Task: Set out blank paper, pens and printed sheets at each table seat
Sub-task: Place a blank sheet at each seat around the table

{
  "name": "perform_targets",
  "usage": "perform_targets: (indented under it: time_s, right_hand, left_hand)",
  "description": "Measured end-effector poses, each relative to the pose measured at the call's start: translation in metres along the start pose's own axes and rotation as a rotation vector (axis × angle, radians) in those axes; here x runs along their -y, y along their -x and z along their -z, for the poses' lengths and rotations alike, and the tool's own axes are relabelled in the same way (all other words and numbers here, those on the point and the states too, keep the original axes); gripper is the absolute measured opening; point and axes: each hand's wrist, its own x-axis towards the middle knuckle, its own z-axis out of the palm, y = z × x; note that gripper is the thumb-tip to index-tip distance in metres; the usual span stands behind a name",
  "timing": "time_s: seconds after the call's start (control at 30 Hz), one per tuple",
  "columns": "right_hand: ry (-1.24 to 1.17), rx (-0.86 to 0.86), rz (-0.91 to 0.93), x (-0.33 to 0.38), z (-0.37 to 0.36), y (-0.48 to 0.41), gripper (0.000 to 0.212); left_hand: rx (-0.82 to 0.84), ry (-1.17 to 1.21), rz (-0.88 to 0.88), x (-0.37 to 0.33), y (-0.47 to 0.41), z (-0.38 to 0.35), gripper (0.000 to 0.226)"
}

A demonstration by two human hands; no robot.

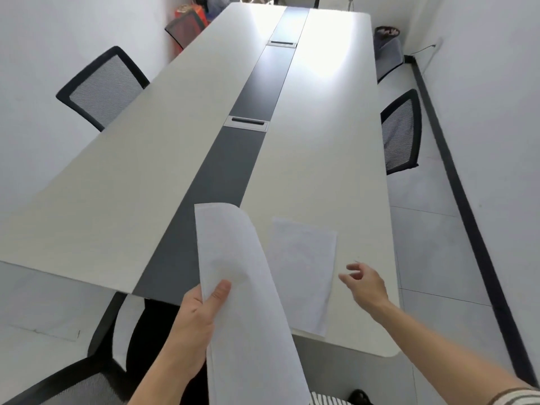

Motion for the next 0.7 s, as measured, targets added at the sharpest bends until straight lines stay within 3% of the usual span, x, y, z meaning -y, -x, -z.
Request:
perform_targets:
  time_s: [0.13,0.27,0.33,0.53,0.7]
  right_hand:
    - [-0.295,0.196,0.024,0.014,0.023,0.039,0.029]
    - [-0.711,0.434,-0.13,0.005,0.051,0.063,0.048]
    - [-0.924,0.47,-0.177,-0.006,0.073,0.071,0.05]
    - [-0.992,0.112,-0.08,-0.07,0.177,0.074,0.042]
    - [-0.924,-0.018,0.03,-0.13,0.266,0.055,0.027]
  left_hand:
    - [0.162,0.004,0.005,-0.01,-0.009,-0.051,0.036]
    - [0.266,-0.026,0.027,-0.011,-0.013,-0.106,0.037]
    - [0.291,-0.079,0.025,-0.008,-0.014,-0.136,0.038]
    - [0.334,-0.198,0.044,0.023,-0.007,-0.237,0.038]
    - [0.335,-0.2,0.144,0.06,0.0,-0.332,0.043]
